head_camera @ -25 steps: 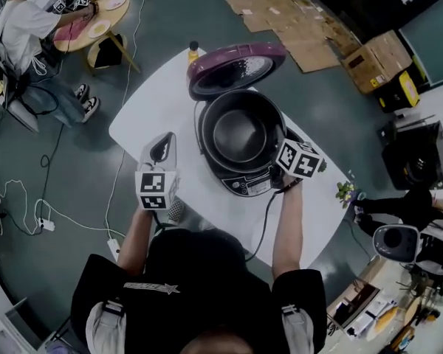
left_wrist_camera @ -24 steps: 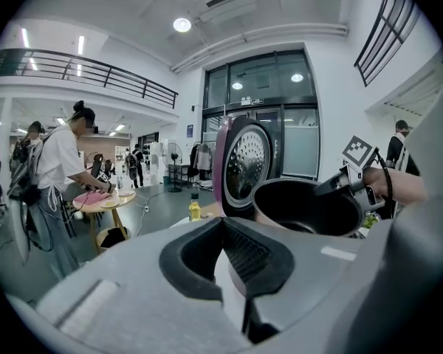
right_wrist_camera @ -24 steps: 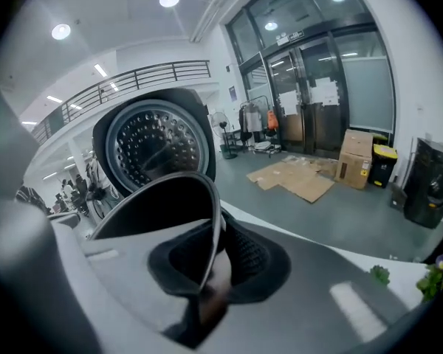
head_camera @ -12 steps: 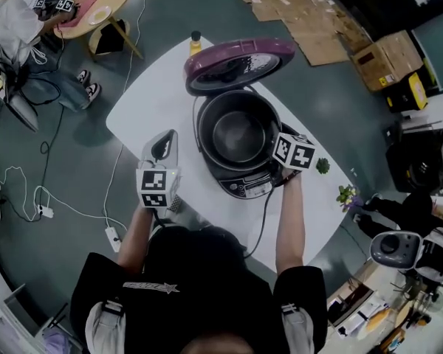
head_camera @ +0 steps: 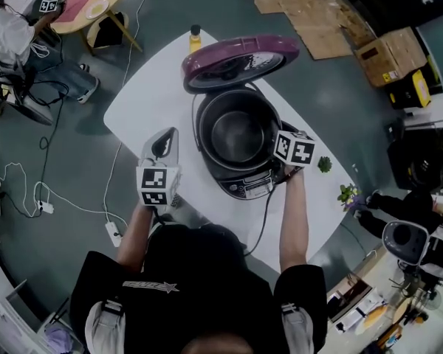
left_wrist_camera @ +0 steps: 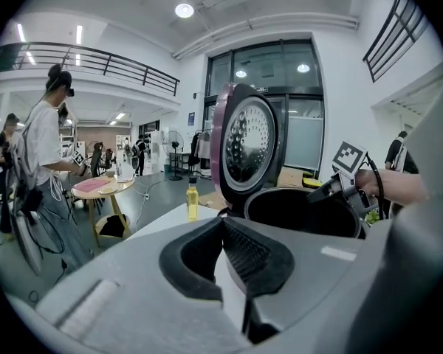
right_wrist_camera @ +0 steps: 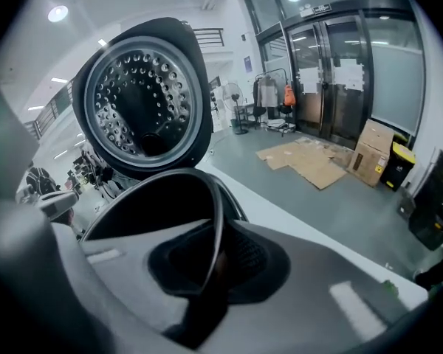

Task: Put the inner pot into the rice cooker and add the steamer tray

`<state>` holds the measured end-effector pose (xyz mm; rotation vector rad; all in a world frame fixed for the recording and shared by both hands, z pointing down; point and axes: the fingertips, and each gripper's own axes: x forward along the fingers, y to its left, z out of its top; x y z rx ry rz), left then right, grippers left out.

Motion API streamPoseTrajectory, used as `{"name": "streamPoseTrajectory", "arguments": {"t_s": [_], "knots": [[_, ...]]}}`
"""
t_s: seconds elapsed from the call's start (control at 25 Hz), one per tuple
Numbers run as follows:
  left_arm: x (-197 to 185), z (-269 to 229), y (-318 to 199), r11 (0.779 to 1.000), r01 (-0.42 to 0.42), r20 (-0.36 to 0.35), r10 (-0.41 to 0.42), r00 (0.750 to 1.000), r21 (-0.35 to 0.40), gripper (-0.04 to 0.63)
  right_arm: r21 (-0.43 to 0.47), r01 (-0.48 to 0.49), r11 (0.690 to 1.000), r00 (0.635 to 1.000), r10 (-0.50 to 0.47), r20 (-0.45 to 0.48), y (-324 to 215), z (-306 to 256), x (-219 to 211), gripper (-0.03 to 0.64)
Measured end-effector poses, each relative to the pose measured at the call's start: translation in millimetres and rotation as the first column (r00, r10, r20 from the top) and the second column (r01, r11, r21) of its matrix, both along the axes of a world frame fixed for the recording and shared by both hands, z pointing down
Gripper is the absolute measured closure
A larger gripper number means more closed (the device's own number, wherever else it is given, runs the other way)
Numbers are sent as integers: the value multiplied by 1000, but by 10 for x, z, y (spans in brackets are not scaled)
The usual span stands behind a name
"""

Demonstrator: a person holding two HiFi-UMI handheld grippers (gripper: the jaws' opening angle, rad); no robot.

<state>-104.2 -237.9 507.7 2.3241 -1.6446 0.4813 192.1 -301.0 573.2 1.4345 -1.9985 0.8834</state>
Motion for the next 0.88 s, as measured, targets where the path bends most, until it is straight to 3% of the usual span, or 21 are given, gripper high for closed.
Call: {"name": "streamPoseTrajectory", "arguments": {"t_s": [0.56,0.88], "knots": [[43,110,-67,999,-24,2,24,1000,-33,584,-60,128,990,990,-131,-53,-74,145,-29,583],[118,121,-99,999,-47,-6,47,999,-28,584,-54,92,994,996,-92,6,-66,160,-15,581]]}}
